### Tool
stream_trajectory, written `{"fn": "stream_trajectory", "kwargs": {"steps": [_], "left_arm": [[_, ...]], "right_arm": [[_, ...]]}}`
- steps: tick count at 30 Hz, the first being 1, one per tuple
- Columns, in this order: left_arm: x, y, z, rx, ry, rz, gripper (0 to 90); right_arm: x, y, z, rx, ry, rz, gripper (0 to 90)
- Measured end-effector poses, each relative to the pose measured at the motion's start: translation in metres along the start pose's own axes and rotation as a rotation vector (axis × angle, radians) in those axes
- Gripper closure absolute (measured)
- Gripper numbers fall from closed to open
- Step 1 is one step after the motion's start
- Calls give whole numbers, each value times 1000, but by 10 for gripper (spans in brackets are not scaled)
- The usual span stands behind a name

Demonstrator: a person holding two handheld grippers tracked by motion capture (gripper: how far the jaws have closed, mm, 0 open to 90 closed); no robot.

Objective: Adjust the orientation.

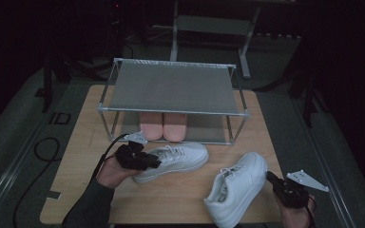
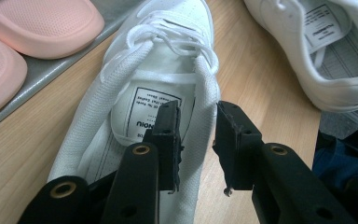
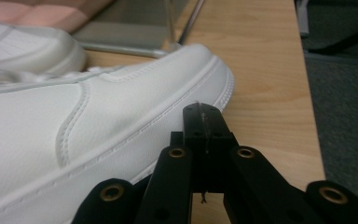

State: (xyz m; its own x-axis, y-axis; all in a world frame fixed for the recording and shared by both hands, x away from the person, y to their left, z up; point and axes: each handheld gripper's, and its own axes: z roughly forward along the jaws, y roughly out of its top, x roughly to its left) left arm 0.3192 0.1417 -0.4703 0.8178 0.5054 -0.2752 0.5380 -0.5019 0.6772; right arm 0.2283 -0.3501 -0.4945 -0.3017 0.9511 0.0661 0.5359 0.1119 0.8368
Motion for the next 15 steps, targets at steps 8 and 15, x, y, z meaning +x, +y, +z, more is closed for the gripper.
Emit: {"fn": "stream_trajectory", "kwargs": {"steps": [8, 15], "left_arm": [[0, 0, 3, 9, -4, 0, 698], [2, -2, -2, -5, 1, -10, 698]], "right_arm": [[11, -5, 39, 108, 38, -30, 900], [18, 2, 37, 85, 54, -56, 900]]}}
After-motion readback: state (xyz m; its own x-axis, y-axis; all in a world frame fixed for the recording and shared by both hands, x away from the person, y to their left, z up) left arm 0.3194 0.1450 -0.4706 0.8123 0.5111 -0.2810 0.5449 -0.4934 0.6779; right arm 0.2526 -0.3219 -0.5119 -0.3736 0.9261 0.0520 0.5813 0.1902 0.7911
